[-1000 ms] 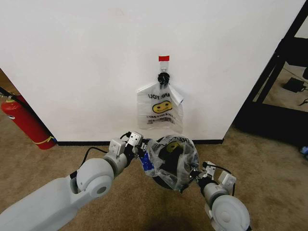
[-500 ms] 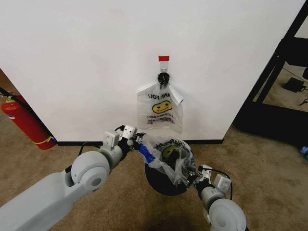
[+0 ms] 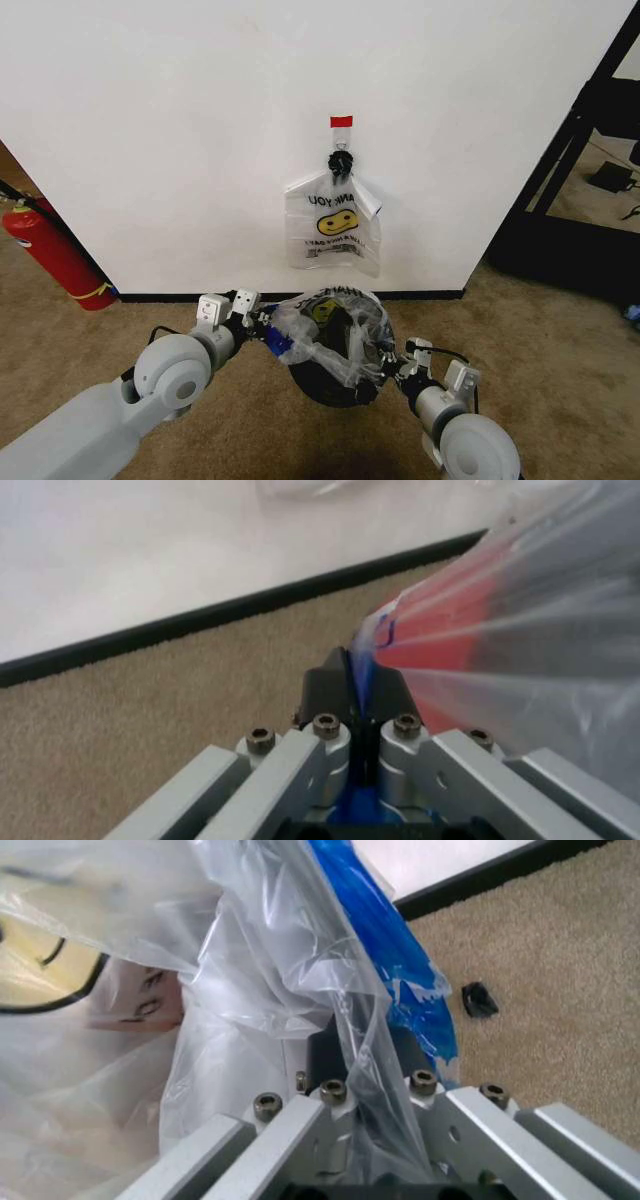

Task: Pick up the garbage bag from the wall and place it over the trash bin.

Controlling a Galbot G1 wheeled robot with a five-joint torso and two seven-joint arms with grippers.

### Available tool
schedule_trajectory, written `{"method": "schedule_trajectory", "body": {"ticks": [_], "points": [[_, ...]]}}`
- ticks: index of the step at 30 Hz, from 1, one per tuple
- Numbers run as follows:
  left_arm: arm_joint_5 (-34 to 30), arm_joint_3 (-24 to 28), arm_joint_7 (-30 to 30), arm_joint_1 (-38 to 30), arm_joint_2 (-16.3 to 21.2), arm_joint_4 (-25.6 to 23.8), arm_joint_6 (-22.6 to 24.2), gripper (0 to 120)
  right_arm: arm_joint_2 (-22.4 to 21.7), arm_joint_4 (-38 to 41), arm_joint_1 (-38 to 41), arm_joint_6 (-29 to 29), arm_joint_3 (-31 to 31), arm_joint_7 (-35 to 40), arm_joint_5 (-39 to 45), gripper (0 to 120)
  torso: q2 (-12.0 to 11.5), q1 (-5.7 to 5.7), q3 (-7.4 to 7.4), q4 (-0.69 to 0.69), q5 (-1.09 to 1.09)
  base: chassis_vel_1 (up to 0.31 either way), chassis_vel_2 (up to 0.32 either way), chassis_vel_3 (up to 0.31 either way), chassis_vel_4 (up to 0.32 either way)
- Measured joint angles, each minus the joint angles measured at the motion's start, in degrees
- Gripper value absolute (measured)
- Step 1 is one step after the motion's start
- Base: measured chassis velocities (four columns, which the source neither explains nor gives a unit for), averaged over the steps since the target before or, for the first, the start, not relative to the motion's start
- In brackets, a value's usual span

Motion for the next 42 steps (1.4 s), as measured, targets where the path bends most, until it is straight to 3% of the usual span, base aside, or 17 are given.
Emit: {"method": "schedule_trajectory", "body": {"ticks": [6, 12, 25, 29, 37, 42], "points": [[2.01, -1.22, 0.55, 4.35, -0.03, -2.31, -0.59, 0, 1.38, 0.00, 2.44, 0.26, 0.78, 5.06, 5.07, 0, 0.00, 0.00, 0.00, 0.02, 0.00, 0.000, 0.000, 0.000, 0.000], [7.85, 0.42, 1.31, 8.28, -1.98, -4.55, -2.18, 0, 4.79, 0.65, 4.13, -0.22, 2.86, 12.12, 13.17, 0, 0.00, 0.00, 0.00, 0.01, 0.01, 0.000, 0.000, 0.000, 0.000], [15.17, 1.16, 3.22, 13.55, -2.90, -4.02, -5.75, 3, 4.93, 0.21, 4.56, -0.37, 3.41, 13.55, 14.14, 0, 0.00, 0.00, 0.00, 0.02, 0.01, 0.000, 0.000, 0.000, 0.000], [15.95, 0.33, 2.84, 12.99, -2.77, -5.23, -6.08, 14, 4.72, -0.88, 5.05, -0.53, 2.89, 13.59, 13.39, 0, 0.00, 0.00, 0.00, 0.01, 0.00, 0.000, 0.000, 0.000, 0.000], [23.21, -3.13, 4.39, 11.97, 1.47, -8.77, -8.26, 46, 4.79, -3.46, 6.00, -0.94, 3.20, 14.88, 12.66, 0, 0.00, 0.00, 0.00, 0.00, -0.01, 0.000, 0.000, 0.000, 0.000], [31.63, -3.04, 5.87, 12.17, 4.21, -12.12, -12.05, 65, 4.51, -4.60, 6.92, -1.15, 3.18, 15.36, 12.27, 0, 0.00, 0.00, 0.00, 0.02, 0.00, 0.000, 0.000, 0.000, 0.000]]}}
